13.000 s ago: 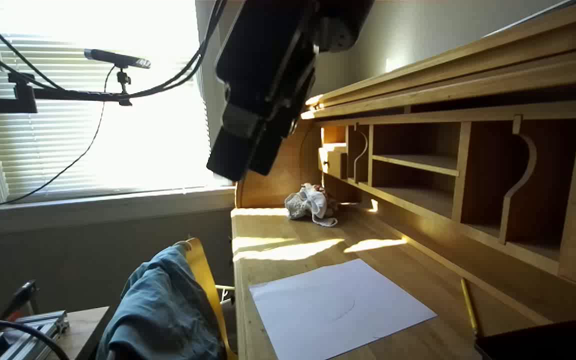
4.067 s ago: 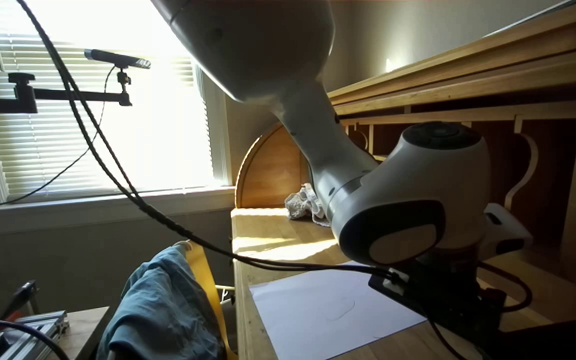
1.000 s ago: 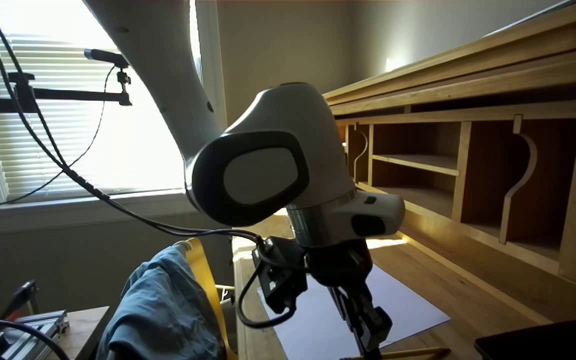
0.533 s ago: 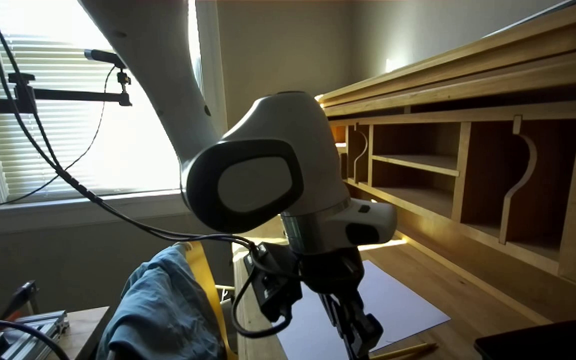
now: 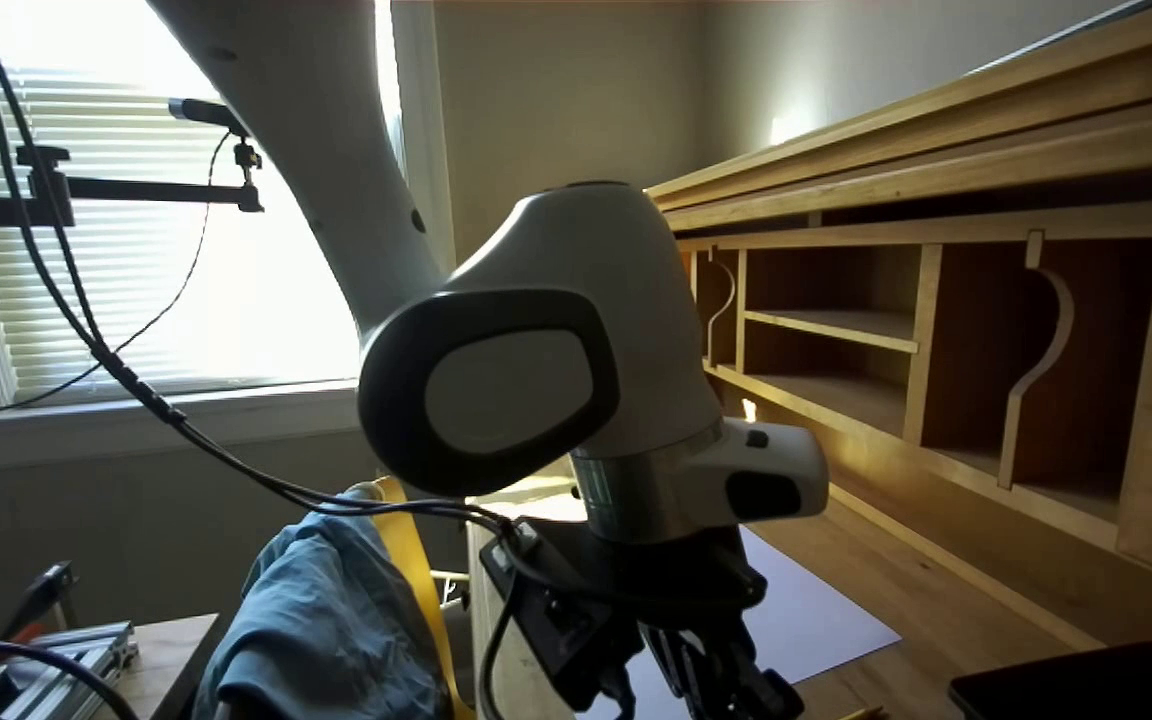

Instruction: Move the pencil forward

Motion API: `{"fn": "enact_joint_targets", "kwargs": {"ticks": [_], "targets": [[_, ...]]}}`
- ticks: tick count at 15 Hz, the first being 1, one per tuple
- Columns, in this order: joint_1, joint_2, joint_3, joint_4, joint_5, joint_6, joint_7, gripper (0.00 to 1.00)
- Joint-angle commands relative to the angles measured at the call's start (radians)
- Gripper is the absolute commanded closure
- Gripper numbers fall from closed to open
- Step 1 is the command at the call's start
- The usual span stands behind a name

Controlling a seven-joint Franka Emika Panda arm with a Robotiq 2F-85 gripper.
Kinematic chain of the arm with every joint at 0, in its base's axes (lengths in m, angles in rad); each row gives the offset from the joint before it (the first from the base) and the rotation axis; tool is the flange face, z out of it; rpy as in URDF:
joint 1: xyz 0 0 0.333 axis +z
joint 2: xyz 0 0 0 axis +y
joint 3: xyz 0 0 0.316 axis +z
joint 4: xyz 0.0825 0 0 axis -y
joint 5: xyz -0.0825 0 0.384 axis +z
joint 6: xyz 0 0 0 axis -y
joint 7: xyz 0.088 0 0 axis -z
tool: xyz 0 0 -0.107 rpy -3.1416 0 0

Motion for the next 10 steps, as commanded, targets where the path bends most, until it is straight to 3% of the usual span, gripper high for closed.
{"fn": "enact_joint_targets", "kwargs": {"ticks": [1,7,8,10], "targets": [[-0.048,0.009,0.037,0.012,-0.02,-0.007,-0.023,0.98],[-0.08,0.033,0.078,0.027,0.0,0.007,-0.022,0.98],[-0.081,0.035,0.077,0.033,-0.004,0.006,-0.022,0.73],[-0.074,0.032,0.074,0.041,-0.006,-0.012,-0.009,0.59]]}}
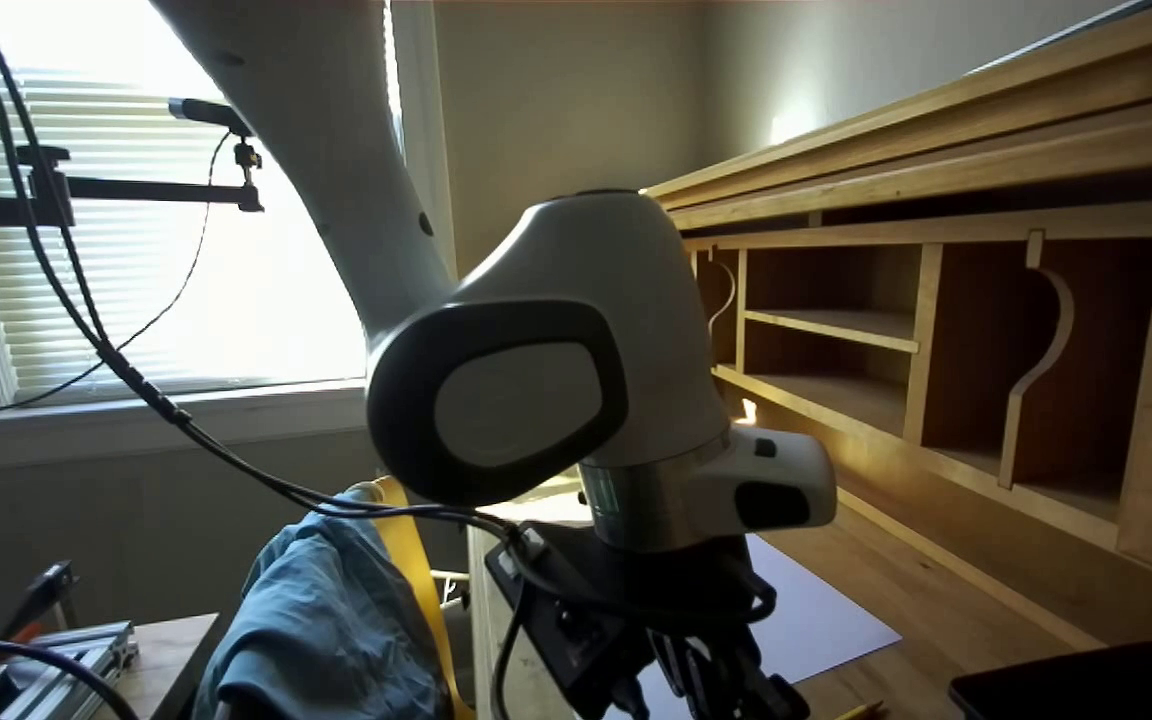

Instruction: Move the pencil forward

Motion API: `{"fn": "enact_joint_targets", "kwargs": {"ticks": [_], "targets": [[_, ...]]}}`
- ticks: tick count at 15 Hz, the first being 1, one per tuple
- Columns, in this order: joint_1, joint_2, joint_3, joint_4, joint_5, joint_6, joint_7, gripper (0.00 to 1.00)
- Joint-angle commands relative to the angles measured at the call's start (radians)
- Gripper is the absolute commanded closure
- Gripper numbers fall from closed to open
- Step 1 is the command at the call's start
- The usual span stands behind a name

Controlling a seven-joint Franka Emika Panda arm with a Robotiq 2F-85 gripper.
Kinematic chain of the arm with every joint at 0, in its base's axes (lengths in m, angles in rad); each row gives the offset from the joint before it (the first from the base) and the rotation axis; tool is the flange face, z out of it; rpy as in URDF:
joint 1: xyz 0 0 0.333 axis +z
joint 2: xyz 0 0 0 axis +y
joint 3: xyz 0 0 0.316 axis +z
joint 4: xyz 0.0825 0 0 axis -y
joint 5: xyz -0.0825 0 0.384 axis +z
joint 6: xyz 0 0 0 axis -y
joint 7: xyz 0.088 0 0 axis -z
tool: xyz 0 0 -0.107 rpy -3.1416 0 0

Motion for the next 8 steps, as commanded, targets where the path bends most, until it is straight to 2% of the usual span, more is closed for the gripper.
{"fn": "enact_joint_targets", "kwargs": {"ticks": [1,4,8], "targets": [[-0.006,0.007,0.013,0.029,-0.004,-0.029,0.013,0.53],[0.016,-0.047,0.021,0.036,0.007,-0.113,0.049,0.32],[-0.029,-0.134,0.131,0.061,0.081,-0.3,0.059,0.04]]}}
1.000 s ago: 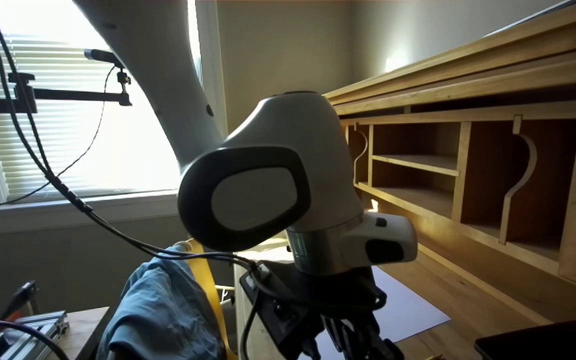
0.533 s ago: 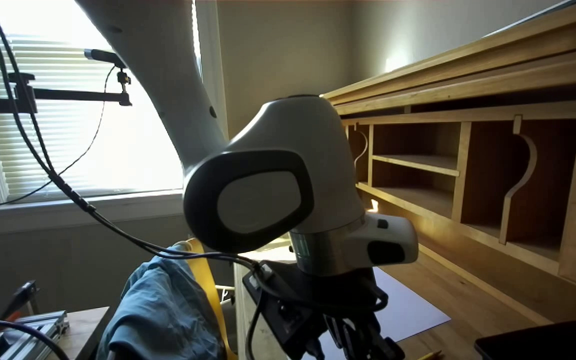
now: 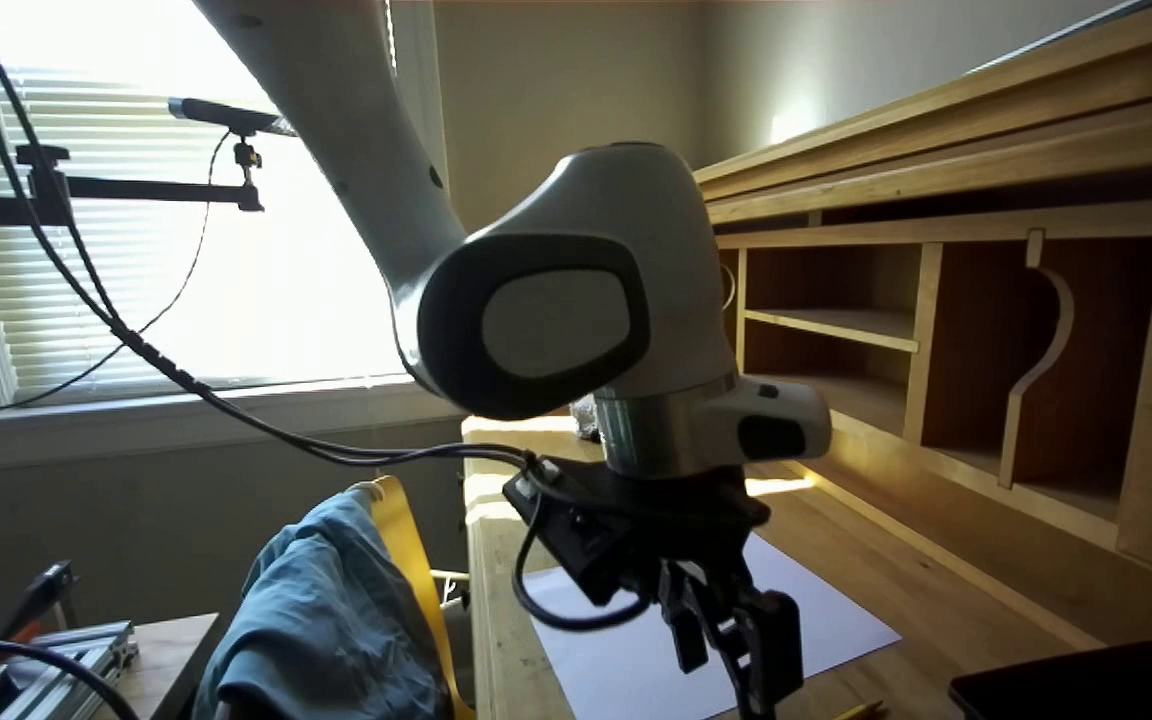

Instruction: Move the pencil forward

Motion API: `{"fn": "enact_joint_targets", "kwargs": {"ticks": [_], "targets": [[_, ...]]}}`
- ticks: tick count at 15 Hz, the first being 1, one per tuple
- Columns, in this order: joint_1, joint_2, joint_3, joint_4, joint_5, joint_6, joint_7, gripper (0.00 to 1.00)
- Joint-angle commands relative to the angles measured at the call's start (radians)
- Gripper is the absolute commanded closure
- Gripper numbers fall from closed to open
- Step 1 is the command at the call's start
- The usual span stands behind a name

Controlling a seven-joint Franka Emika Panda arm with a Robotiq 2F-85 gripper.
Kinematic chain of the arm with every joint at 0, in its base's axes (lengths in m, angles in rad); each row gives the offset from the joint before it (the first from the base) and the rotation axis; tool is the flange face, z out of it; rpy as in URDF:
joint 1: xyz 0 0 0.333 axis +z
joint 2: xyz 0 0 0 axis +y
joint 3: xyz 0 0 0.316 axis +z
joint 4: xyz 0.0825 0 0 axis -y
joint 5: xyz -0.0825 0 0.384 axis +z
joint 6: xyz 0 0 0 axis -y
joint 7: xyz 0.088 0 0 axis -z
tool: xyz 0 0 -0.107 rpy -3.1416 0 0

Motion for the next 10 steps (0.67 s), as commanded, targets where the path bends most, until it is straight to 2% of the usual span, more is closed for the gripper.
{"fn": "enact_joint_targets", "kwargs": {"ticks": [1,3,6,10], "targets": [[-0.047,-0.114,0.113,0.016,0.118,-0.217,0.009,0.01],[-0.04,-0.157,0.134,0.046,0.161,-0.332,0.049,0.0],[-0.015,-0.207,0.134,0.102,0.114,-0.454,0.201,0.0],[-0.009,-0.246,0.15,0.154,0.011,-0.542,0.289,0.0]]}}
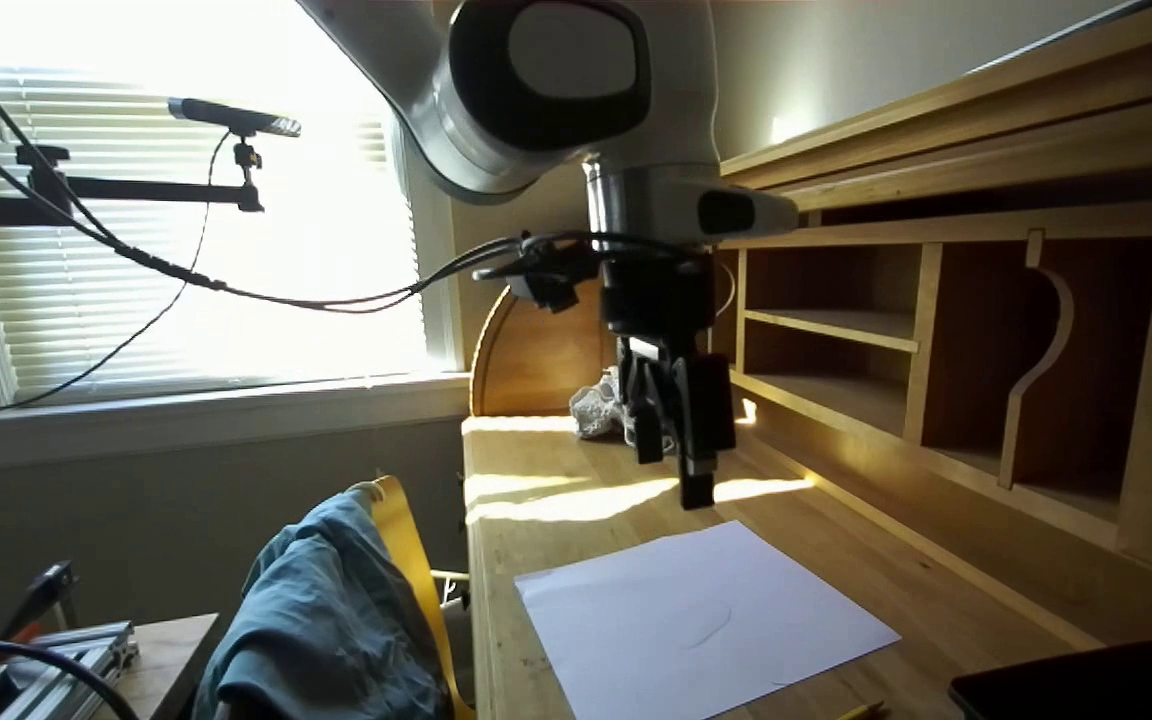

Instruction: Move the pencil forward

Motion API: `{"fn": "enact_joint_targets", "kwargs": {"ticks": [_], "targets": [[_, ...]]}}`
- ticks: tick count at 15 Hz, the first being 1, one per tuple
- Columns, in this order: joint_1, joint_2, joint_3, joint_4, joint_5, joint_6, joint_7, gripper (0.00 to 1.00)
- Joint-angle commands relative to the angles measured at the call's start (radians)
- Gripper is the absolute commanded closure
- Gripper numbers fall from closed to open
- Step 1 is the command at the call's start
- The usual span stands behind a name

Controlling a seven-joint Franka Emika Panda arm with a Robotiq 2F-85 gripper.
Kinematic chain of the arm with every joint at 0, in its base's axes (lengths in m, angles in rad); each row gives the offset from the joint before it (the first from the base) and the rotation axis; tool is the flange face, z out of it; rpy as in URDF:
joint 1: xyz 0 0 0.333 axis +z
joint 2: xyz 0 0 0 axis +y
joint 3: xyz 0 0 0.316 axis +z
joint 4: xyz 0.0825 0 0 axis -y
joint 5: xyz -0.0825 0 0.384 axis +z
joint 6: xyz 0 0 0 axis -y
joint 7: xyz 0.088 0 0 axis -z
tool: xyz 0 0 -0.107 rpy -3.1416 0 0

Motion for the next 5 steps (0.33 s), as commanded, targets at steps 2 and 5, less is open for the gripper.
{"fn": "enact_joint_targets", "kwargs": {"ticks": [2,5], "targets": [[-0.016,-0.014,0.023,0.018,-0.026,-0.031,0.023,0.0],[-0.018,-0.009,0.024,0.016,-0.025,-0.031,0.023,0.0]]}}
